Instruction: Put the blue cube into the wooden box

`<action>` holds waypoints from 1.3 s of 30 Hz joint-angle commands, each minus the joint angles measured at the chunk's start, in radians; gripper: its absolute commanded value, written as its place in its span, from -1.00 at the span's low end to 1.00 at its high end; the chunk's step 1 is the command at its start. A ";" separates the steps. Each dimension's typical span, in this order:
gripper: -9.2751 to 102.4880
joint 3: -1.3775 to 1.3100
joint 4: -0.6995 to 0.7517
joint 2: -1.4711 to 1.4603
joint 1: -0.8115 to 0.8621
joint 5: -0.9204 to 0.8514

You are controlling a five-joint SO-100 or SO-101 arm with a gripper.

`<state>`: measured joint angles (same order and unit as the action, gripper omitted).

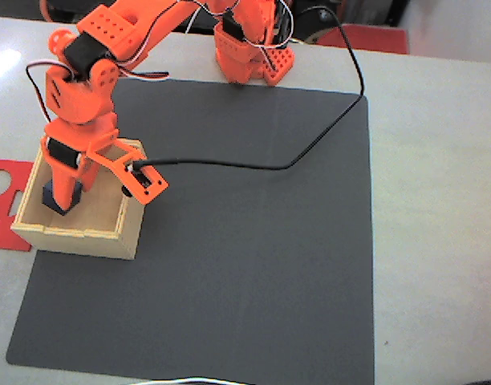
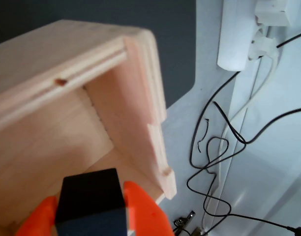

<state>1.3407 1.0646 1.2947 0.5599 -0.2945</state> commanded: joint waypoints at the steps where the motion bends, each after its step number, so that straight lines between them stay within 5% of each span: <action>1: -0.81 -0.054 -0.015 -0.002 -0.005 -0.012; 33: -0.53 -0.049 0.156 0.158 -0.066 -0.063; 39: -0.83 -0.057 0.190 0.446 -0.084 -0.063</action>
<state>1.3407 1.2410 1.5539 0.4939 -0.3497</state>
